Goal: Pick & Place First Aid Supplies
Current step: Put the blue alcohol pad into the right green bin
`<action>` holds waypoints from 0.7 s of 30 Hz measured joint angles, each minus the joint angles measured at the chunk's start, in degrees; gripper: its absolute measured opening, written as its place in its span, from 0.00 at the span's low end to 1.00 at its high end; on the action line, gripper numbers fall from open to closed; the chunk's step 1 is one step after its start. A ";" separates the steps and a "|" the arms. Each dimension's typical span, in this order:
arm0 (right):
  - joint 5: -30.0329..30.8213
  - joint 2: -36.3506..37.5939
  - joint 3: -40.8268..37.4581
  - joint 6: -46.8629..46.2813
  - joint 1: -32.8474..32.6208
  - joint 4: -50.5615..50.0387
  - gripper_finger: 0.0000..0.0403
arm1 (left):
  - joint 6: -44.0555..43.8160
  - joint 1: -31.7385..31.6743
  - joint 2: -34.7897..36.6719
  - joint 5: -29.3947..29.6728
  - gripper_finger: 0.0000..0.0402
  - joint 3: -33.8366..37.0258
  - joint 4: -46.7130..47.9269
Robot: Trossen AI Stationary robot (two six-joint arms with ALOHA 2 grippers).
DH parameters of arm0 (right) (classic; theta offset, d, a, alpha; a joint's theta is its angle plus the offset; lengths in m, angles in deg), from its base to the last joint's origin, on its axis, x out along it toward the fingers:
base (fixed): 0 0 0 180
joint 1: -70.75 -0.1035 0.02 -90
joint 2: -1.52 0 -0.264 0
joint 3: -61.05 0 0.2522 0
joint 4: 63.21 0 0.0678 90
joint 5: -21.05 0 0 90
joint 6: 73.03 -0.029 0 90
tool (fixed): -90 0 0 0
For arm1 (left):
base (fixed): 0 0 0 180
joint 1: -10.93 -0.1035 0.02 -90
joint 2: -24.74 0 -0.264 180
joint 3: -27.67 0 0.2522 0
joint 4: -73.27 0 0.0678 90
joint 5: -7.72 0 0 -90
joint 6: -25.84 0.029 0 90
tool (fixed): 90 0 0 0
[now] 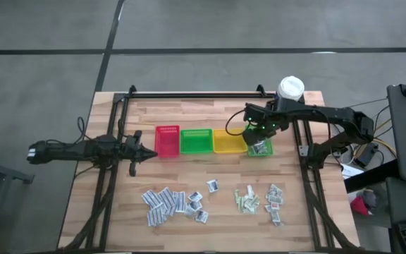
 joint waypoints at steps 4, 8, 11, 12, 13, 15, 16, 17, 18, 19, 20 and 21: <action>0.01 0.00 0.21 -0.21 -0.93 -0.01 0.11 | 0.00 -0.01 0.00 0.00 0.00 0.00 0.02; -0.01 0.00 -0.09 -0.21 -1.07 -0.02 0.11 | 0.00 -0.01 0.00 0.00 0.00 0.00 0.00; -0.10 0.00 -0.29 -0.19 -1.33 0.54 0.11 | 0.00 0.01 0.00 0.00 0.00 0.00 0.02; -0.73 0.00 -0.42 0.14 -1.68 1.23 0.11 | 0.00 -0.01 0.00 0.00 0.00 0.00 0.02; -1.92 0.00 -0.61 0.74 -2.16 2.14 0.11 | 0.00 -0.01 0.00 0.00 0.00 0.00 0.02; -4.52 0.00 -0.78 1.92 -3.63 4.39 0.11 | 0.00 -0.01 -0.01 0.00 0.00 0.00 0.02; -5.63 0.00 -0.79 2.50 -4.56 5.75 0.11 | 0.00 -0.01 -0.01 0.00 0.00 0.00 0.02; -6.25 0.00 -0.82 2.83 -5.63 7.33 0.11 | 0.00 0.00 -0.01 0.00 0.00 0.00 0.02; -6.53 0.00 -0.90 2.90 -6.88 9.19 0.11 | 0.00 0.01 -0.01 0.00 0.00 0.00 0.02; -6.70 0.00 -1.02 2.93 -8.14 11.20 0.11 | 0.00 -0.01 -0.02 0.00 0.00 0.00 0.02; -6.86 0.00 -1.06 2.94 -9.42 13.11 0.11 | 0.00 -0.01 0.00 0.00 0.00 0.00 0.02; -7.01 0.00 -1.06 2.94 -10.87 15.13 0.11 | 0.00 -0.01 0.00 0.00 0.00 0.00 0.00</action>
